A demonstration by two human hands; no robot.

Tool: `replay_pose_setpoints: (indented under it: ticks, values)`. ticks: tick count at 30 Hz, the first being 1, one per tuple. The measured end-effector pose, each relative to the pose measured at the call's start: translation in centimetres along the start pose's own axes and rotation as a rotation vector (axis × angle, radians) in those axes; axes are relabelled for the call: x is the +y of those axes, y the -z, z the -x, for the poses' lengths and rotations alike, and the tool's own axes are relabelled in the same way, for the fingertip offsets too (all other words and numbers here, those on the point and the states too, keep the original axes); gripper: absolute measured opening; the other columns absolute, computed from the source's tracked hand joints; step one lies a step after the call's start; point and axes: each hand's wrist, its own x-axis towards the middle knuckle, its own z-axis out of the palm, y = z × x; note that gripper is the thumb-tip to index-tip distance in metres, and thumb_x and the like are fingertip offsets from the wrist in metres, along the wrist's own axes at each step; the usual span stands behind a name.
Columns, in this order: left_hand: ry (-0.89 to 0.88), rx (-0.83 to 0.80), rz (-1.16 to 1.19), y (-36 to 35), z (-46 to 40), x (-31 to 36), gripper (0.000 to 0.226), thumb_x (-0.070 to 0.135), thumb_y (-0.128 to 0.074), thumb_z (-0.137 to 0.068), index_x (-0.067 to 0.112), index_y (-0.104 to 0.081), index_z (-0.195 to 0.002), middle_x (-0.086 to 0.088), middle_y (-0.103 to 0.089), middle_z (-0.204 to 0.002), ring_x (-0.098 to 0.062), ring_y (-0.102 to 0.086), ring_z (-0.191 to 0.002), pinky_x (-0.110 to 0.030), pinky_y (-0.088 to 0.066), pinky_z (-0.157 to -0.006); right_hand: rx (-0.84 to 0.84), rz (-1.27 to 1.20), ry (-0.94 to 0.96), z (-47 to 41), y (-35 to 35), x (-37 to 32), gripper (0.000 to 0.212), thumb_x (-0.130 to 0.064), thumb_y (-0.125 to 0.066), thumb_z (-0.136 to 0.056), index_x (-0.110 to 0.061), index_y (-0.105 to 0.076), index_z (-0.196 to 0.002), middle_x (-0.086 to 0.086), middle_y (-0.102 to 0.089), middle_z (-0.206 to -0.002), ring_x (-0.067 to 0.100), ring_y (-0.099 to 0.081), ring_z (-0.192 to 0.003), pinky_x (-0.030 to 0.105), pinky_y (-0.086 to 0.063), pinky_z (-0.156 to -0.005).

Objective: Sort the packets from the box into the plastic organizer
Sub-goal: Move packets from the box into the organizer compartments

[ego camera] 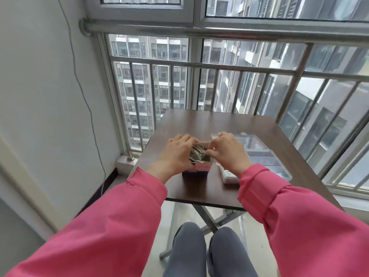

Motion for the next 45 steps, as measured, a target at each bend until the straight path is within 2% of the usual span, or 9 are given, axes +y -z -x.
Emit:
replay_pose_setpoints:
  ticks: [8,19,22,28,32,34,37,41,45]
  values:
    - [-0.018,0.091,0.033,-0.5,0.8,0.4,0.072,0.045,-0.077,-0.068,0.02,-0.052,-0.13,0.002,-0.061,-0.121,-0.021,-0.051,-0.108,-0.028,-0.033,-0.093,0.099,0.053,-0.054,-0.3,-1.4,-1.0,0.025,-0.025,-0.061,-0.085,-0.01,-0.072,-0.102,0.009,-0.042,-0.12,0.027,-0.035,-0.114,0.032,-0.04,-0.092]
    - [0.028,-0.075,-0.054,0.6,-0.3,0.6,0.08,0.045,-0.078,-0.065,0.025,-0.045,-0.135,0.003,-0.056,-0.129,-0.022,-0.048,-0.113,-0.031,-0.03,-0.098,0.075,-0.09,-0.026,-0.8,-1.2,-0.3,0.021,-0.014,-0.052,-0.092,-0.002,-0.068,-0.098,0.01,-0.045,-0.122,0.026,-0.034,-0.116,0.03,-0.036,-0.097]
    - [0.038,-0.108,-0.054,0.6,-0.8,0.5,0.08,0.046,-0.078,-0.066,0.026,-0.044,-0.135,0.003,-0.055,-0.129,-0.022,-0.047,-0.116,-0.035,-0.028,-0.102,0.128,-0.181,-0.025,-0.9,-0.4,-0.2,0.018,-0.013,-0.047,-0.094,-0.002,-0.06,-0.098,0.012,-0.051,-0.116,0.026,-0.039,-0.112,0.028,-0.034,-0.09]
    - [0.034,-0.158,-0.032,0.8,-1.7,0.3,0.075,0.044,-0.078,-0.066,0.028,-0.047,-0.132,0.003,-0.056,-0.125,-0.022,-0.048,-0.114,-0.035,-0.031,-0.099,0.188,-0.414,-0.088,-1.6,0.4,0.3,0.006,-0.005,-0.046,-0.093,-0.005,-0.052,-0.095,0.018,-0.064,-0.089,0.031,-0.066,-0.077,0.045,-0.055,-0.065]
    - [0.004,-0.176,-0.078,0.7,-2.3,0.3,0.072,0.041,-0.078,-0.066,0.026,-0.049,-0.131,0.001,-0.057,-0.122,-0.023,-0.049,-0.112,-0.034,-0.032,-0.095,0.182,-0.517,-0.054,-1.9,0.1,0.3,0.032,0.0,-0.044,-0.094,-0.013,-0.059,-0.119,0.018,-0.067,-0.097,0.026,-0.069,-0.077,0.036,-0.059,-0.067]
    - [-0.01,-0.176,-0.096,0.7,-2.5,0.2,0.072,0.04,-0.077,-0.068,0.024,-0.048,-0.132,-0.001,-0.057,-0.122,-0.024,-0.049,-0.112,-0.033,-0.033,-0.096,0.181,-0.484,-0.038,-2.2,0.0,0.1,0.031,0.0,-0.047,-0.092,-0.012,-0.066,-0.112,0.011,-0.07,-0.094,0.021,-0.067,-0.081,0.031,-0.056,-0.078]
    - [-0.013,-0.186,-0.084,0.3,-2.7,0.1,0.072,0.038,-0.077,-0.068,0.025,-0.049,-0.132,-0.001,-0.057,-0.121,-0.024,-0.049,-0.112,-0.033,-0.032,-0.096,0.194,-0.442,-0.039,-2.4,-0.3,0.1,0.02,-0.003,-0.053,-0.089,-0.008,-0.068,-0.101,0.005,-0.068,-0.084,0.015,-0.06,-0.075,0.017,-0.044,-0.07]
    - [0.019,-0.22,-0.089,0.7,-3.1,-0.2,0.065,0.042,-0.076,-0.067,0.023,-0.052,-0.124,-0.002,-0.057,-0.117,-0.025,-0.05,-0.112,-0.037,-0.032,-0.096,0.276,-0.483,-0.065,-3.1,0.0,0.5,0.017,-0.005,-0.058,-0.088,-0.01,-0.066,-0.102,0.011,-0.067,-0.087,0.024,-0.065,-0.07,0.024,-0.05,-0.057]
    - [0.076,-0.329,-0.135,2.0,-3.8,-1.0,0.069,0.043,-0.076,-0.069,0.02,-0.049,-0.128,-0.004,-0.055,-0.122,-0.026,-0.046,-0.119,-0.041,-0.026,-0.106,0.412,-0.563,-0.075,-3.2,1.2,1.4,0.023,-0.006,-0.061,-0.088,-0.01,-0.065,-0.11,0.013,-0.067,-0.092,0.028,-0.066,-0.077,0.042,-0.058,-0.068]
